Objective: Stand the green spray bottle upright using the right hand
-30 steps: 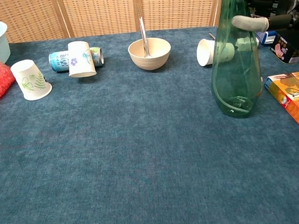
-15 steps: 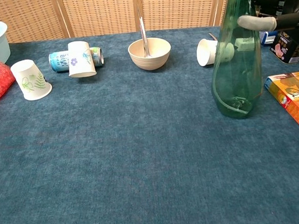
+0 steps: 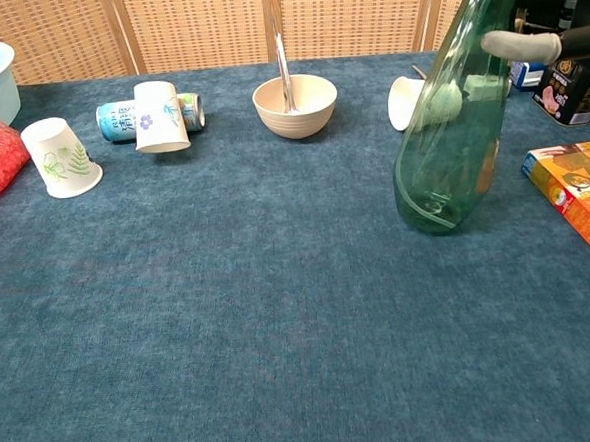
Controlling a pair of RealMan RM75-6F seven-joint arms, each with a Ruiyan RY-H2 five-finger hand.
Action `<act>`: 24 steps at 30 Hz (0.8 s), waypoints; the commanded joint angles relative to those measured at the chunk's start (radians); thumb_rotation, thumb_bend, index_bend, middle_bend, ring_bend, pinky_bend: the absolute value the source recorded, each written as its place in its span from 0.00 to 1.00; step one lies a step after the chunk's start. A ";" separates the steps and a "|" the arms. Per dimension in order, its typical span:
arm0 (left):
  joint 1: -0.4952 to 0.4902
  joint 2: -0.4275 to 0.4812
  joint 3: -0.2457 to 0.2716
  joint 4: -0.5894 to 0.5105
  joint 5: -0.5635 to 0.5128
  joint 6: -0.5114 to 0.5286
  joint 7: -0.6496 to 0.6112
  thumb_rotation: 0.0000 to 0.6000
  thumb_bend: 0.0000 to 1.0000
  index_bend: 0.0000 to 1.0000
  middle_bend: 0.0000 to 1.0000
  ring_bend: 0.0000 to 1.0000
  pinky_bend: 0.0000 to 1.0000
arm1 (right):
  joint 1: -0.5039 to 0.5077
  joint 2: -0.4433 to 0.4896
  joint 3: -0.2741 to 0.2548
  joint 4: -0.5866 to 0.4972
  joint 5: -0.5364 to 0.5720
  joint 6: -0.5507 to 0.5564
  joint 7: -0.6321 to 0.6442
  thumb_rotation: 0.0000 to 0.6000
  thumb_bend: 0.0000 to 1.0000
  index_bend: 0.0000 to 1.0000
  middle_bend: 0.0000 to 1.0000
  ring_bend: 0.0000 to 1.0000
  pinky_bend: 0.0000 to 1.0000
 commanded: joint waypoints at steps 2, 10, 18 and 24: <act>0.001 0.000 0.001 0.001 0.001 0.000 -0.002 1.00 0.37 0.32 0.27 0.15 0.25 | 0.002 -0.002 0.003 -0.001 0.000 0.002 -0.018 1.00 0.26 0.41 0.41 0.23 0.26; 0.001 -0.001 0.003 0.005 0.001 0.001 -0.007 1.00 0.36 0.32 0.27 0.15 0.25 | 0.007 0.011 0.009 -0.018 -0.006 0.008 -0.044 1.00 0.26 0.41 0.41 0.23 0.26; 0.001 -0.003 0.005 0.010 0.001 -0.001 -0.011 1.00 0.37 0.32 0.27 0.15 0.24 | 0.005 0.013 -0.002 -0.023 -0.007 -0.004 -0.073 1.00 0.26 0.40 0.41 0.23 0.25; 0.002 -0.002 0.007 0.013 0.003 0.000 -0.016 1.00 0.37 0.32 0.27 0.15 0.24 | 0.006 0.011 -0.013 -0.014 -0.010 -0.014 -0.095 1.00 0.26 0.37 0.40 0.22 0.23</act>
